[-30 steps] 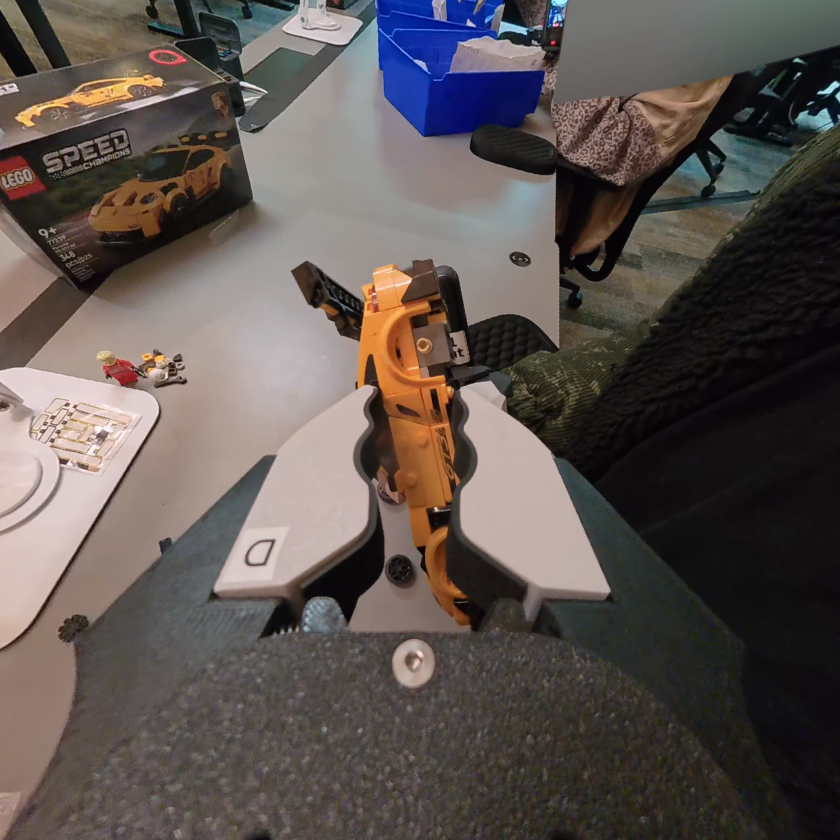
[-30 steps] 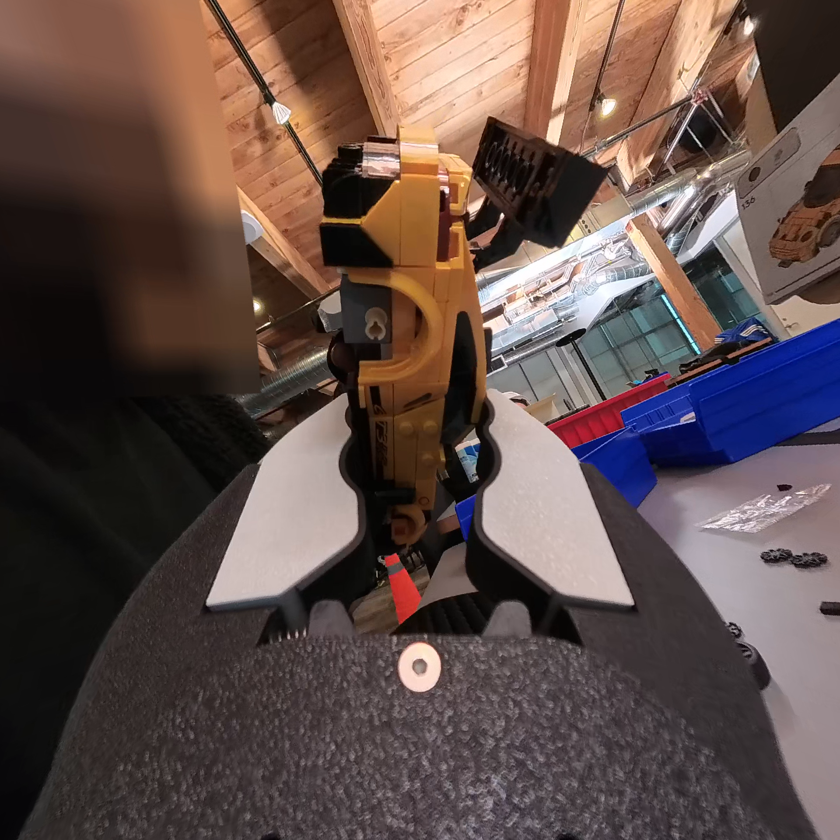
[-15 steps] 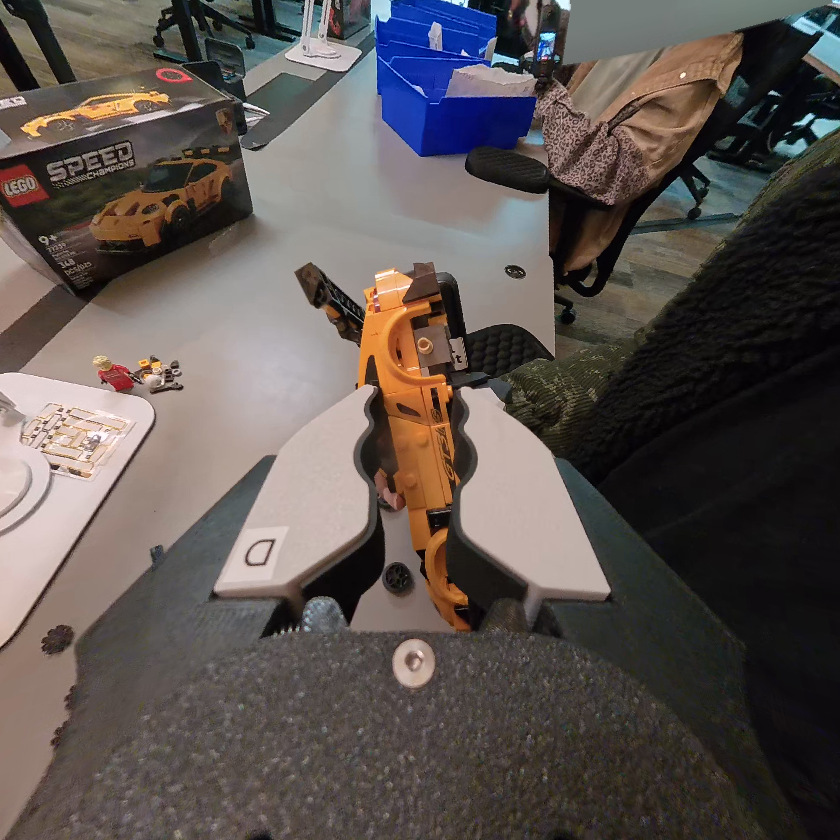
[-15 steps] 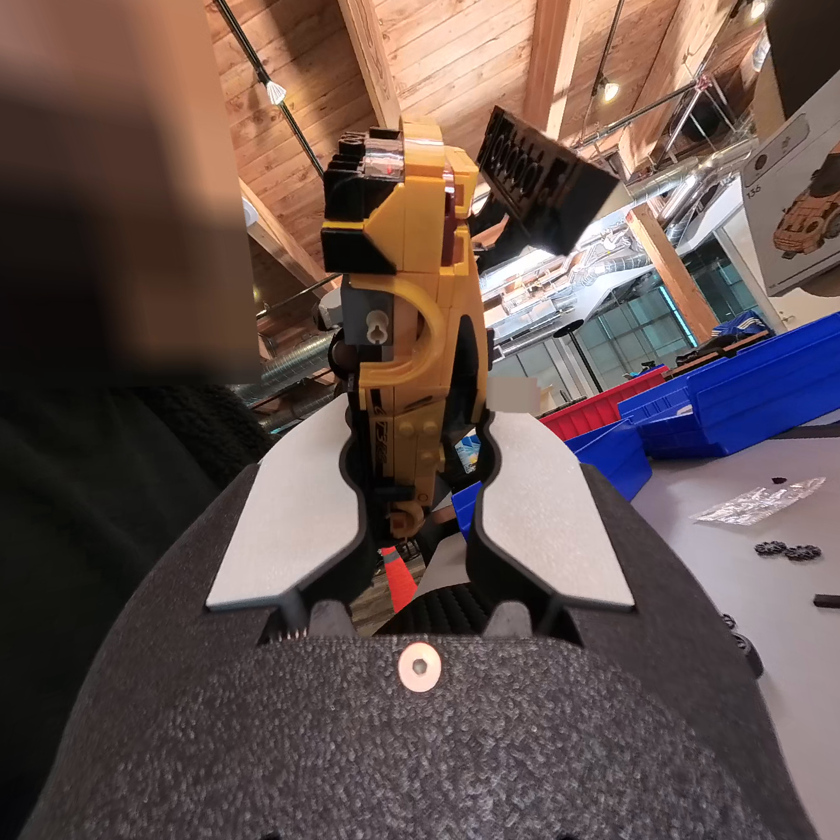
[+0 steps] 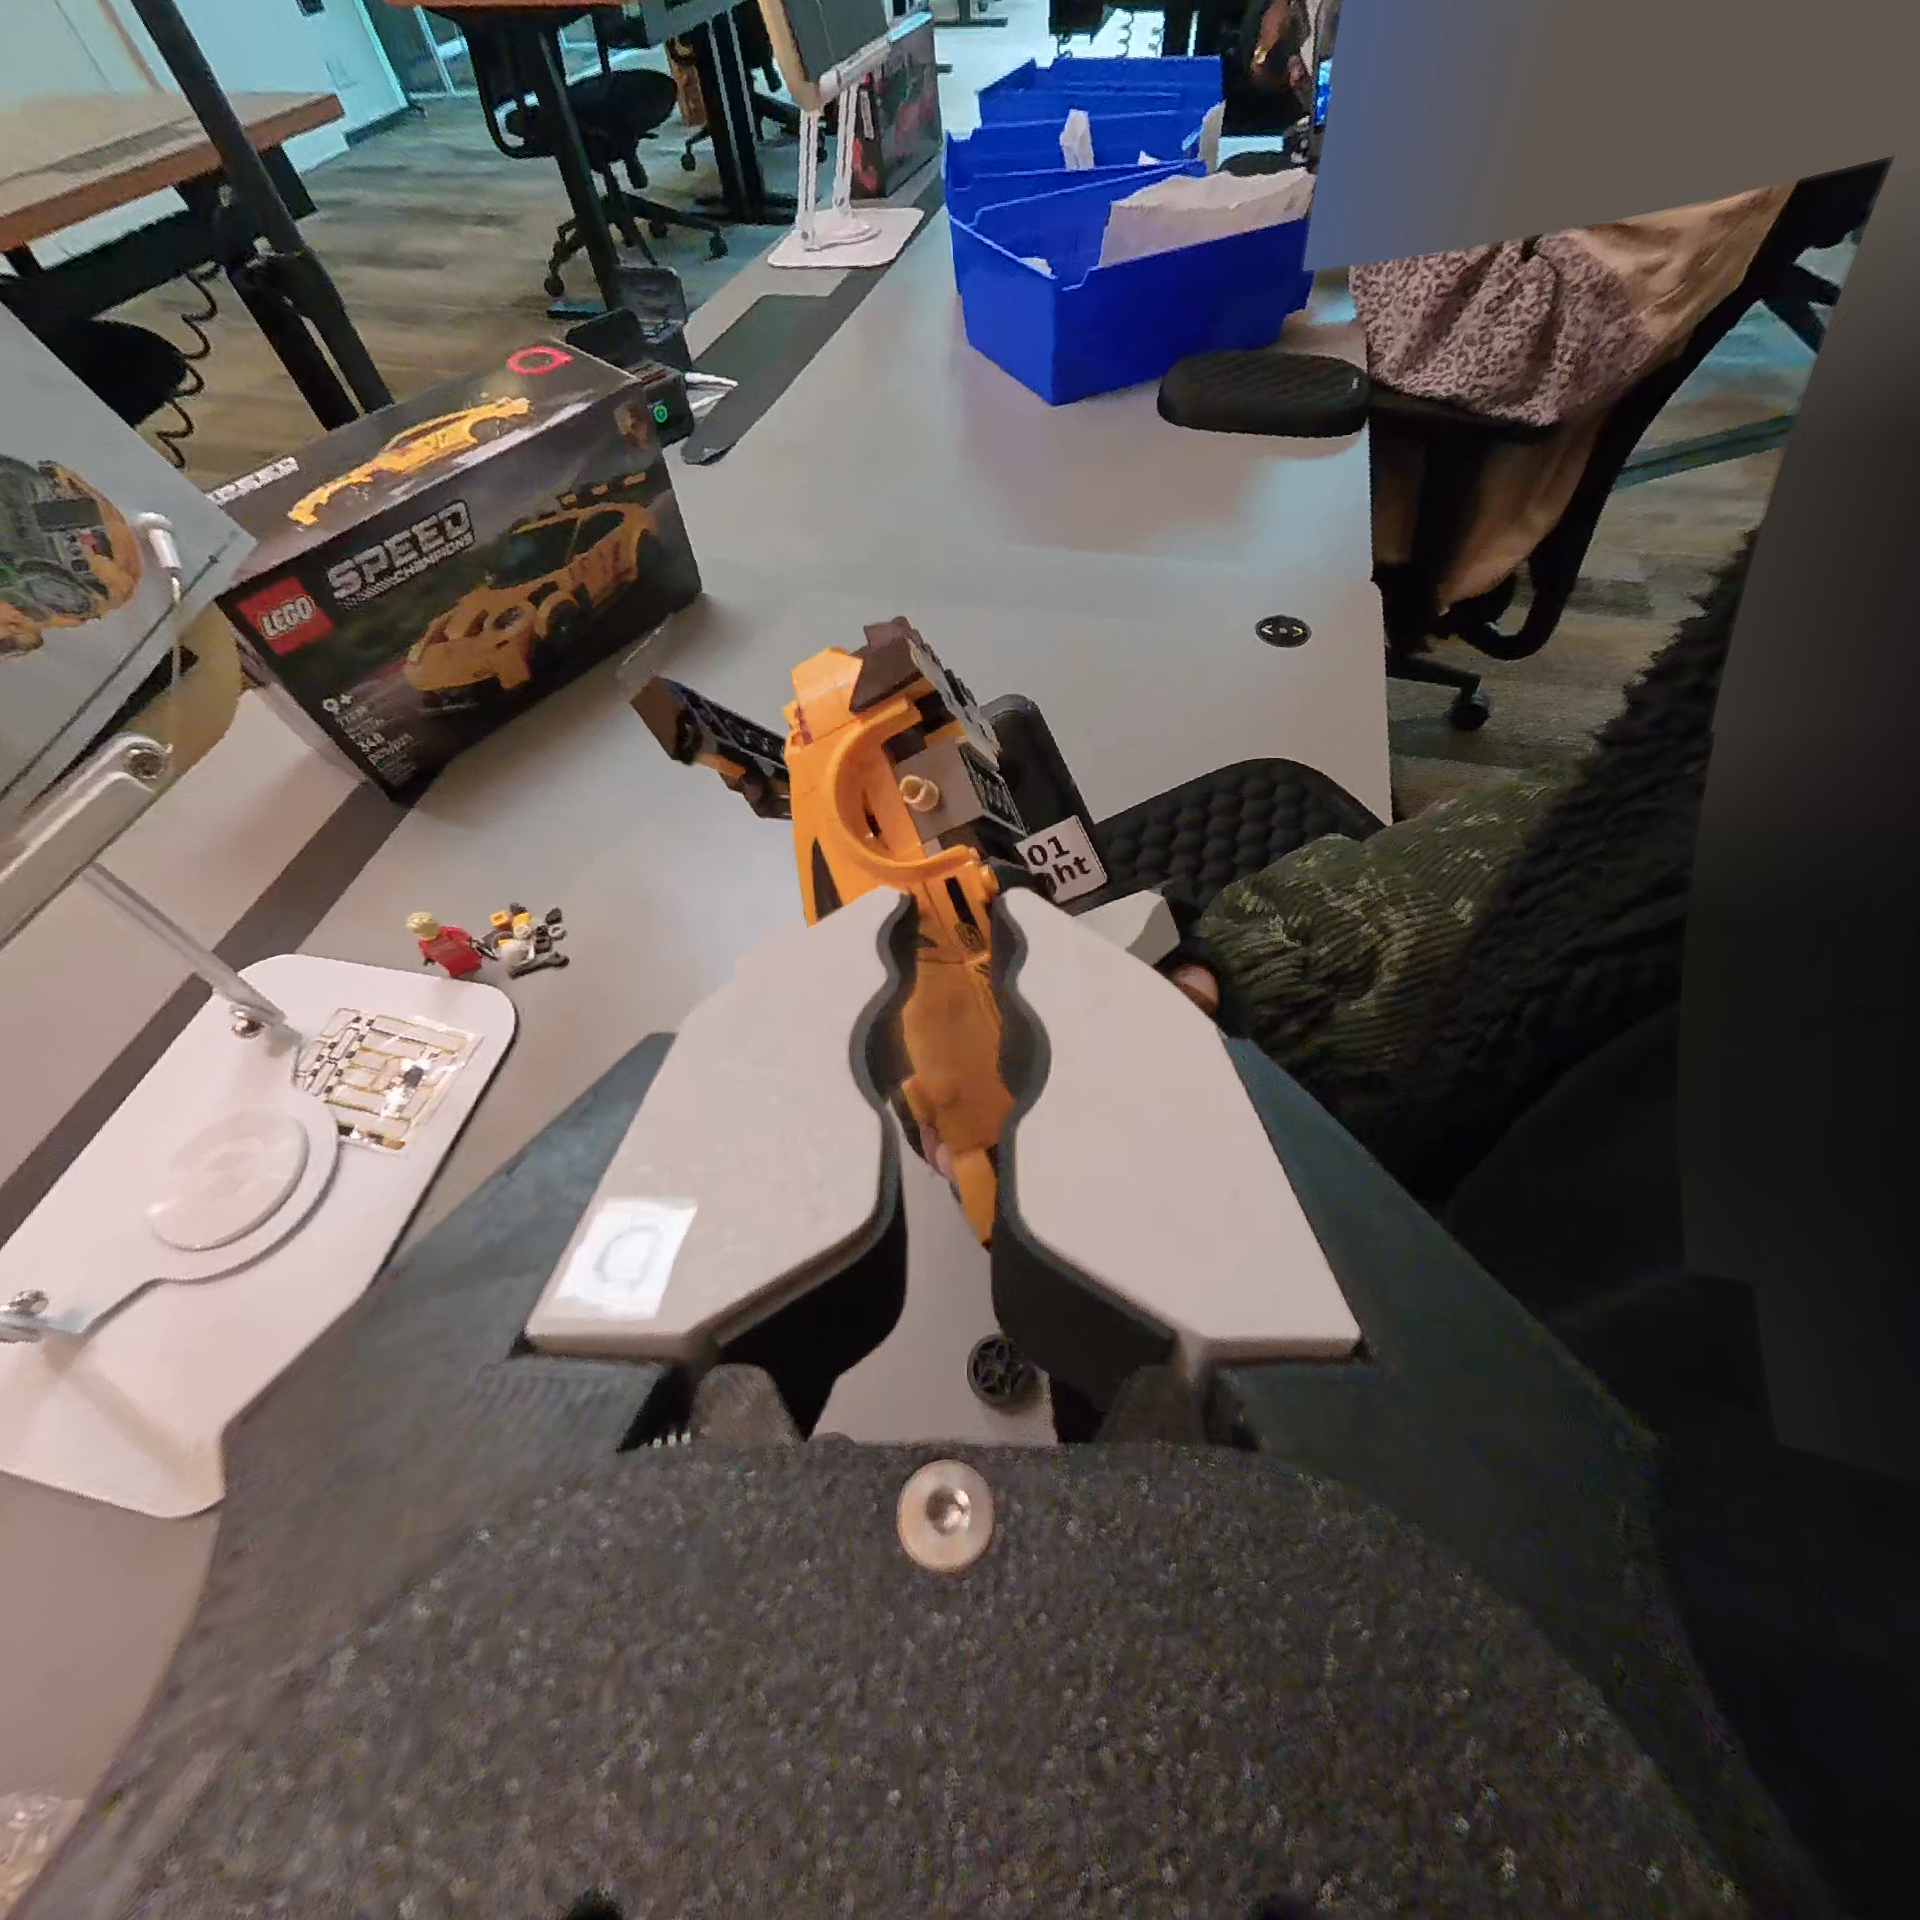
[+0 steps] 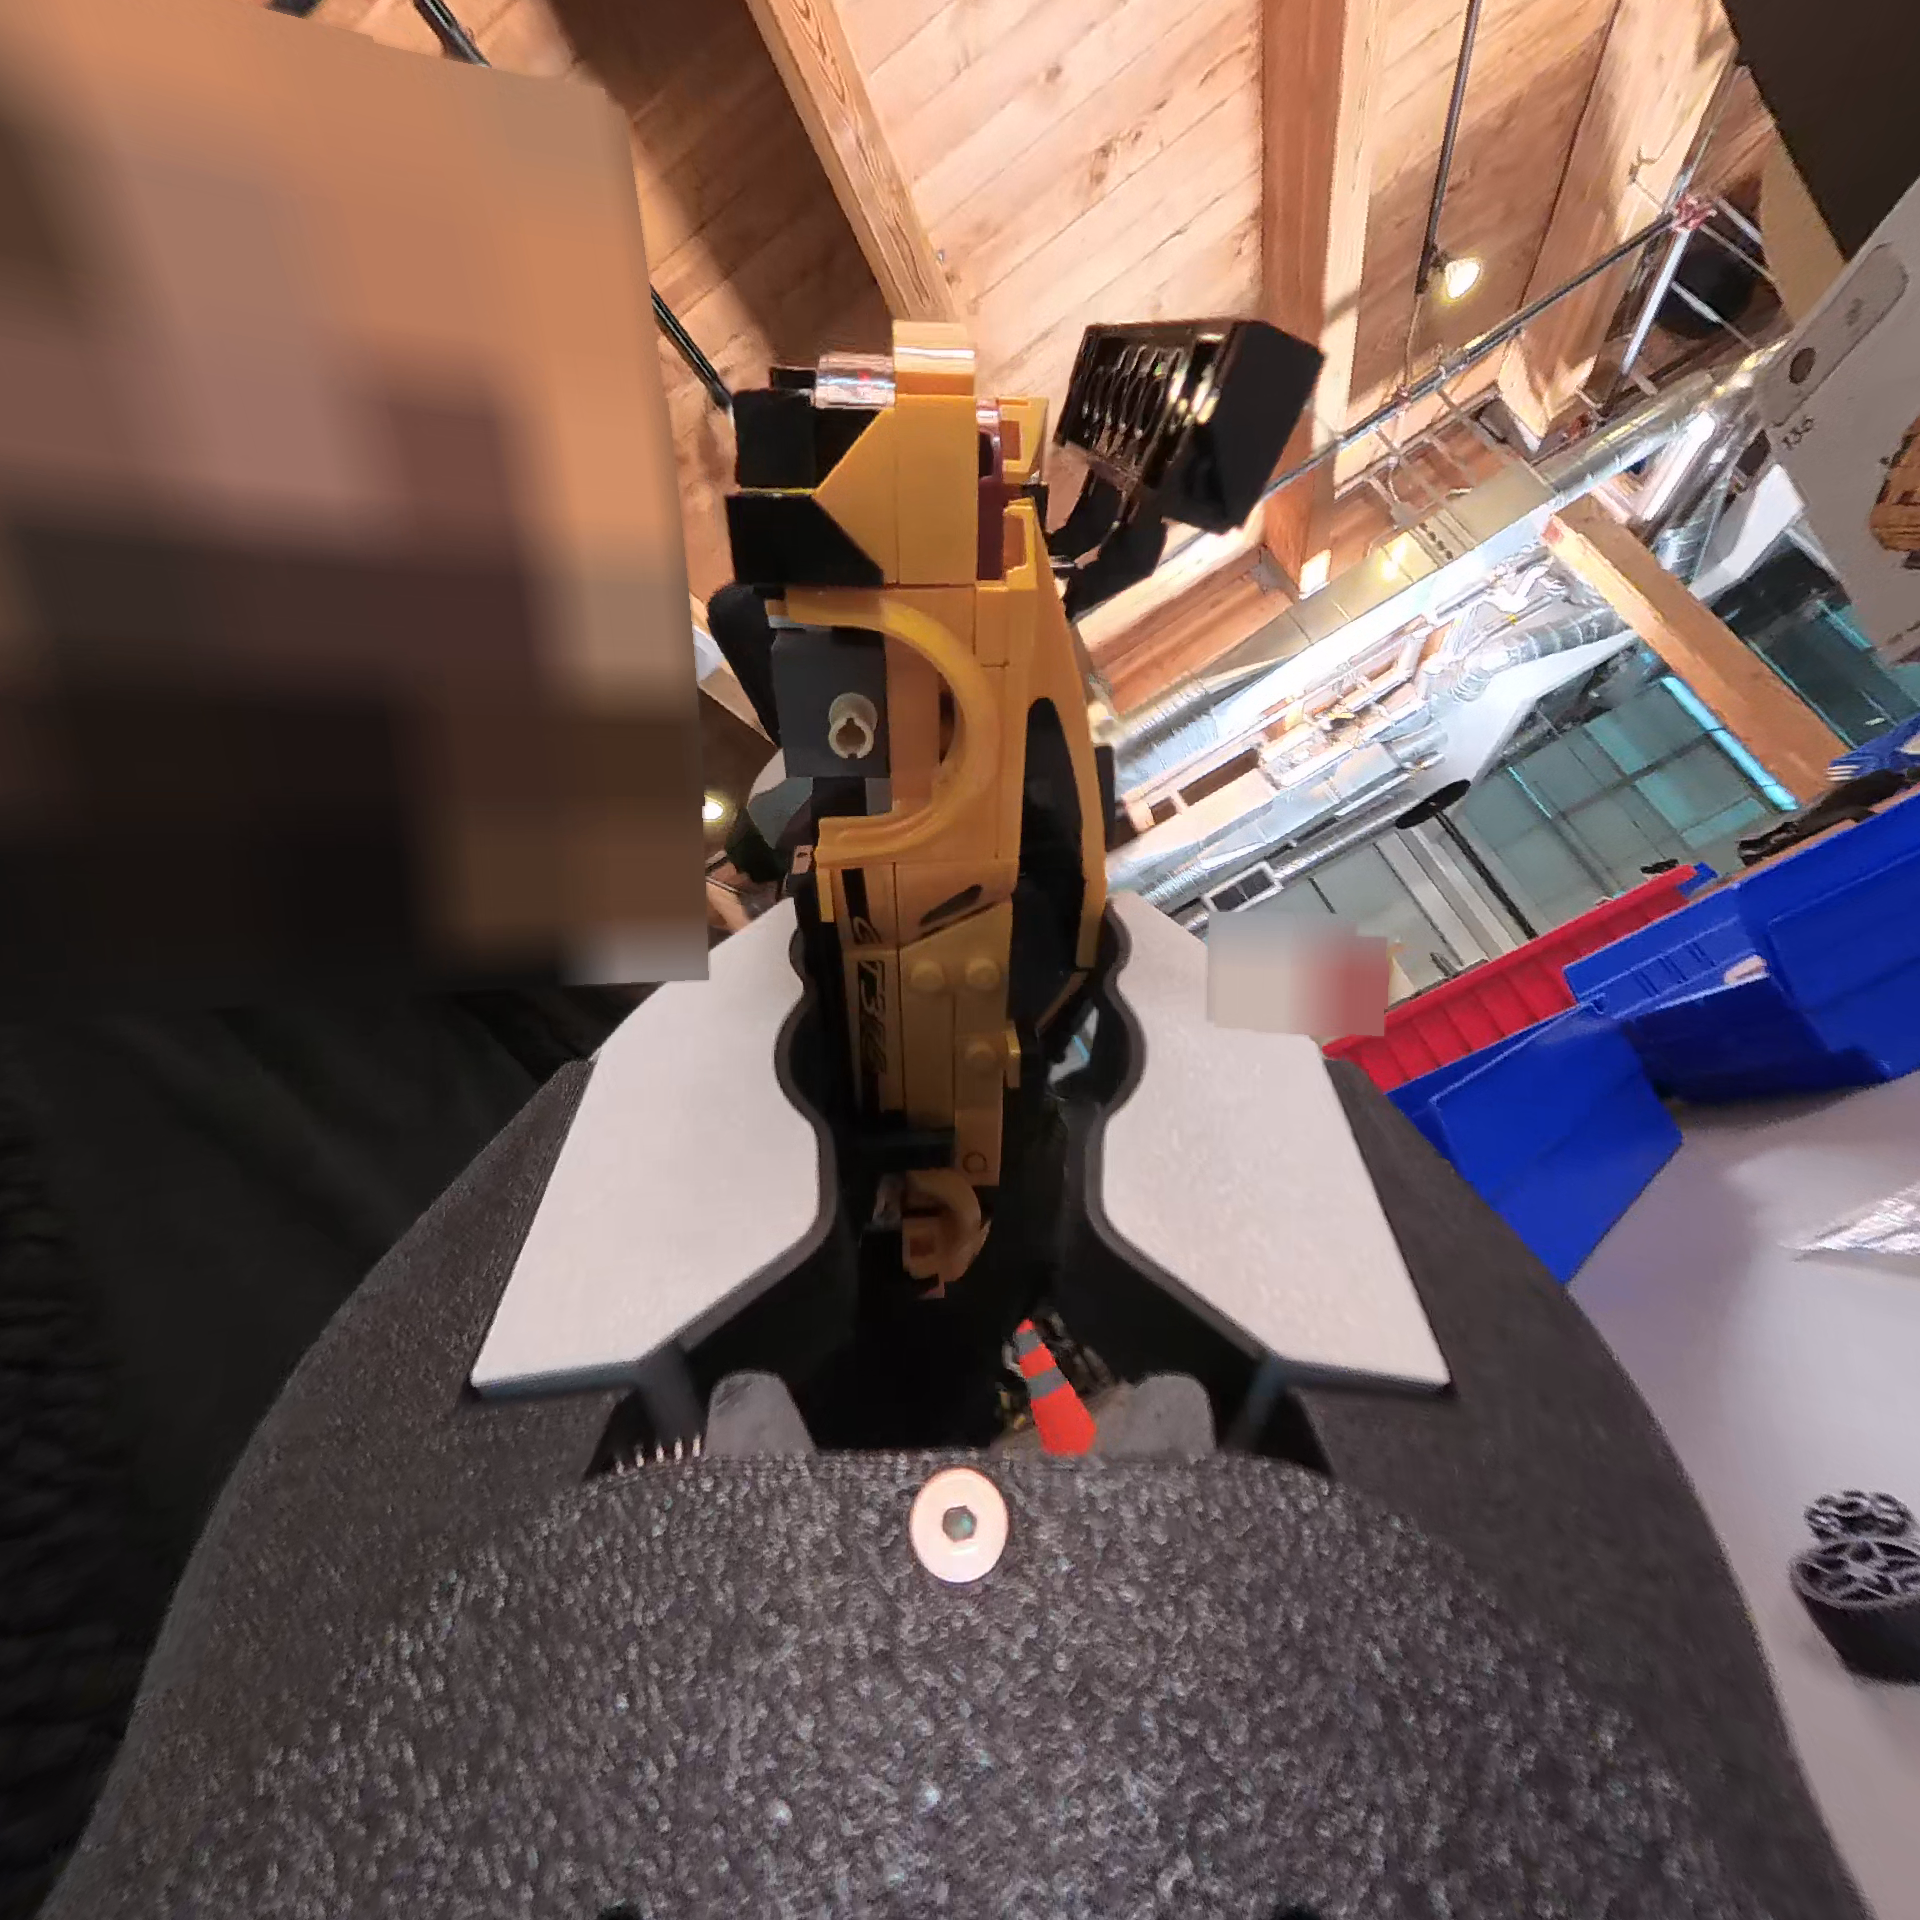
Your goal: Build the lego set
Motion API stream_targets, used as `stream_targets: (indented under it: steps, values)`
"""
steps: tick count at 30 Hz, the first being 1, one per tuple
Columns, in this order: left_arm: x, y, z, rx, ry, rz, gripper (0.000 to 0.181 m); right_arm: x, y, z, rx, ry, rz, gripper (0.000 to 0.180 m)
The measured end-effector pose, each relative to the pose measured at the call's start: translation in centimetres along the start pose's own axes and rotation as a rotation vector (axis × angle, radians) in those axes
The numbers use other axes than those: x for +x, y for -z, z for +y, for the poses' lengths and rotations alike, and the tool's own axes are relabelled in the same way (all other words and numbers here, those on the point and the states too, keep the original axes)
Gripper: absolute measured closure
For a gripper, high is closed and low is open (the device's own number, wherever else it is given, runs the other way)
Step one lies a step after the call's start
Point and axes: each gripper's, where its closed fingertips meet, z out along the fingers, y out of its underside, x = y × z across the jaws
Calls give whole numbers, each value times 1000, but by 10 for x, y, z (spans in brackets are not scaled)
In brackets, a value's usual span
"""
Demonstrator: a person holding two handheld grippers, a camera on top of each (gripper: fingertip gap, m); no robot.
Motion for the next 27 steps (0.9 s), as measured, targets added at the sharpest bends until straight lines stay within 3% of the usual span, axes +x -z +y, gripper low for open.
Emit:
stream_targets:
  steps: [4,6,9,11,18,21,27]
  values:
    - [0,2,3,6,2,6,171,4,1,2,-10,9,16,131]
    - [-1,8,0,43,32,37,162,9,0,1,-8,0,51,131]
    - [-35,26,5,90,111,-38,162,18,6,-8,-21,-42,160,131]
    - [-67,34,33,25,149,-132,165,28,11,-15,-92,-70,263,132]
    - [-116,10,165,-323,218,-188,165,62,50,-33,-379,-216,602,132]
    - [-144,-6,208,-437,304,-245,162,83,68,-38,-375,-316,680,132]
    - [-169,-39,237,-556,366,-287,160,118,91,-35,-265,-431,777,131]
